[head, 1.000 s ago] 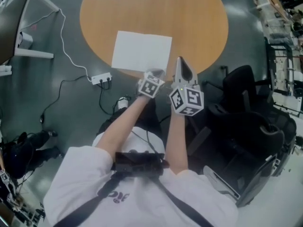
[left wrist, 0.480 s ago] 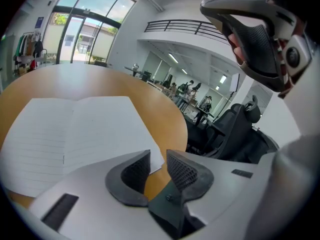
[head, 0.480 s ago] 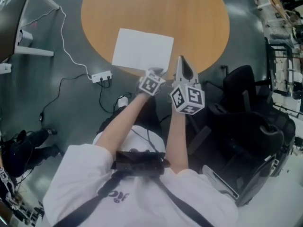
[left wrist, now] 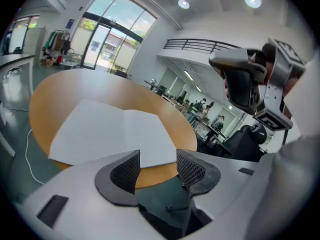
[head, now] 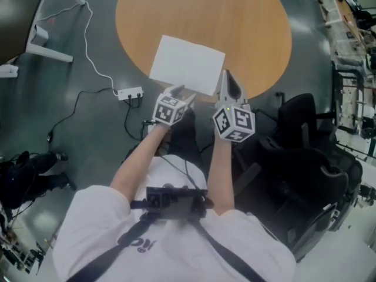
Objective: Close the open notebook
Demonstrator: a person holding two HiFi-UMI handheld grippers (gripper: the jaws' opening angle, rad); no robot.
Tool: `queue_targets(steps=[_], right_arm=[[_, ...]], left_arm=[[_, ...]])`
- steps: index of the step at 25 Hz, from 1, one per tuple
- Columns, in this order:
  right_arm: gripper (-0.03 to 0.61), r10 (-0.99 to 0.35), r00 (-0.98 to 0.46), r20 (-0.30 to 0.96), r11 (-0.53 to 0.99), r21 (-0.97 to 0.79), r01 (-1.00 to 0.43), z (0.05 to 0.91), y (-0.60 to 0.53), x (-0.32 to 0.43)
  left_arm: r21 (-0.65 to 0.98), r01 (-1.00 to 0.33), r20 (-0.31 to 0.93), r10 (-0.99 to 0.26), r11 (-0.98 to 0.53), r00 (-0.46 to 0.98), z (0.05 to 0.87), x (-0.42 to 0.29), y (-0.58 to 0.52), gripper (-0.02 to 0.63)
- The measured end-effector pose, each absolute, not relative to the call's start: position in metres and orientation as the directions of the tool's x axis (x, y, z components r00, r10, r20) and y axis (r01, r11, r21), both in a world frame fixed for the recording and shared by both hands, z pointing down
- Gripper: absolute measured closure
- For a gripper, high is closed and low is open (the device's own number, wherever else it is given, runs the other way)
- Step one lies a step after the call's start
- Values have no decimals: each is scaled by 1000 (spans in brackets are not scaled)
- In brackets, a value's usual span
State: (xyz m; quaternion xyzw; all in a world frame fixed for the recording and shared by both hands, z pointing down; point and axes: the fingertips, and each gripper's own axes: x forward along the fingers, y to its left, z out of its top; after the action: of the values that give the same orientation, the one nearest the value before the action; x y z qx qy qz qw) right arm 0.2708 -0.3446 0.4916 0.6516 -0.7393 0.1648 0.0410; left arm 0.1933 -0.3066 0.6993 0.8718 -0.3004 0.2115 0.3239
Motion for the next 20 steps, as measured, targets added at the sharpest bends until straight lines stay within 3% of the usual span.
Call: queue_targets(steps=[9,20], right_arm=[[555,-943,-191,274,146,-178,-973,490,-349,246],[555,-932,-206,297,165,-158,-974,494,-348,241]], left_arm=[[514,-811,558,-609,-280,564,708,68,-330,391],[764,-641,504,-687,74,523,753,23,-362,391]])
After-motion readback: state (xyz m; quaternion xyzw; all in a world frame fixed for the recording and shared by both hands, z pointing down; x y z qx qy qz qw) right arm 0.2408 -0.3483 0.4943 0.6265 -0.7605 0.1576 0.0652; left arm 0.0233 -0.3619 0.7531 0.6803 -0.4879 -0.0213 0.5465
